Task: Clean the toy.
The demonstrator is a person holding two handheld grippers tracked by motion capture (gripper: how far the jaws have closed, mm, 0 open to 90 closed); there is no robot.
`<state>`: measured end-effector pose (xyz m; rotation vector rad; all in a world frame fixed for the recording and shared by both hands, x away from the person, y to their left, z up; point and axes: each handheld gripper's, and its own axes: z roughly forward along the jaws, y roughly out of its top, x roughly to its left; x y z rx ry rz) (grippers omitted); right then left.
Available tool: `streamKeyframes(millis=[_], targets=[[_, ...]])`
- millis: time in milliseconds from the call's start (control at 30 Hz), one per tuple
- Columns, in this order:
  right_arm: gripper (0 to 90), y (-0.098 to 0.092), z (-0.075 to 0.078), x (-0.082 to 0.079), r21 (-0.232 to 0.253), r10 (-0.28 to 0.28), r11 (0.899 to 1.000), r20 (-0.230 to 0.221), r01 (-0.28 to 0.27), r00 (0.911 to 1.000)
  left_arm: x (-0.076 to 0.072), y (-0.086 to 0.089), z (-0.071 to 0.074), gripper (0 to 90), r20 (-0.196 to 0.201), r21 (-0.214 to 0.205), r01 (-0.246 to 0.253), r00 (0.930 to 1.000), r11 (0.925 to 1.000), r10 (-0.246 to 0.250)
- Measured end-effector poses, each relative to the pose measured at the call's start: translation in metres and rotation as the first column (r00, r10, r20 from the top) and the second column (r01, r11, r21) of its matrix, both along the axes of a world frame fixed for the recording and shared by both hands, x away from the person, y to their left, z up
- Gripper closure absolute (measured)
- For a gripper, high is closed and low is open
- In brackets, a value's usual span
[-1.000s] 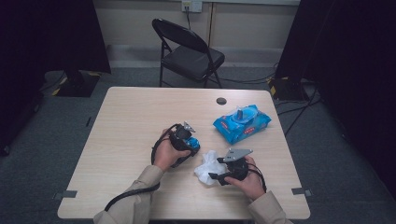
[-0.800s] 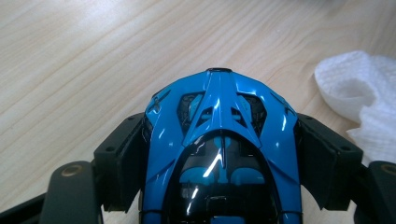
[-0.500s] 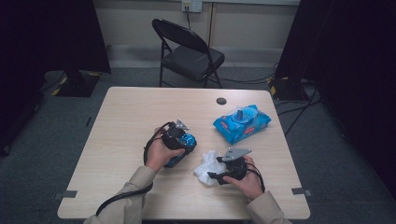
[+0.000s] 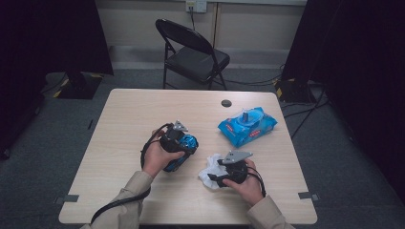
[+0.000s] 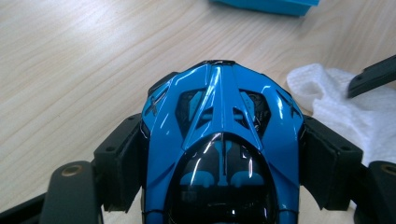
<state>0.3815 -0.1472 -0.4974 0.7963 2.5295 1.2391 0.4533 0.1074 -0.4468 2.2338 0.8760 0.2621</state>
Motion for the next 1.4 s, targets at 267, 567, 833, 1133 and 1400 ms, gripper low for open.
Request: streamKeyframes(millis=[267,567,833,1133,1400], targets=[[38.3,0.009,-0.007,0.0,-0.039,-0.062,0.997,0.006,0.062,0.9981,-0.007,0.005,0.004,24.6,0.003,-0.034,0.011,0.9999,0.9994,-0.011],[71.1,0.015,-0.006,-0.002,-0.058,-0.05,0.997,0.021,0.051,0.9985,-0.015,0.012,0.011,24.6,0.009,-0.059,0.021,0.9997,0.998,-0.021],[86.4,0.019,-0.004,-0.001,-0.065,-0.046,0.997,-0.004,0.045,0.9989,-0.027,0.018,0.022,24.6,0.024,-0.099,0.047,0.9987,0.994,-0.045],[87.3,0.009,0.018,0.001,0.052,-0.069,0.996,-0.035,0.07,0.997,-0.039,0.025,0.026,24.7,0.033,-0.121,0.08,0.9965,0.9894,-0.077],[87.4,-0.005,0.052,0.006,0.133,-0.099,0.986,-0.007,0.099,0.9951,-0.048,0.028,0.033,24.7,0.062,-0.136,0.101,0.9937,0.9856,-0.093]])
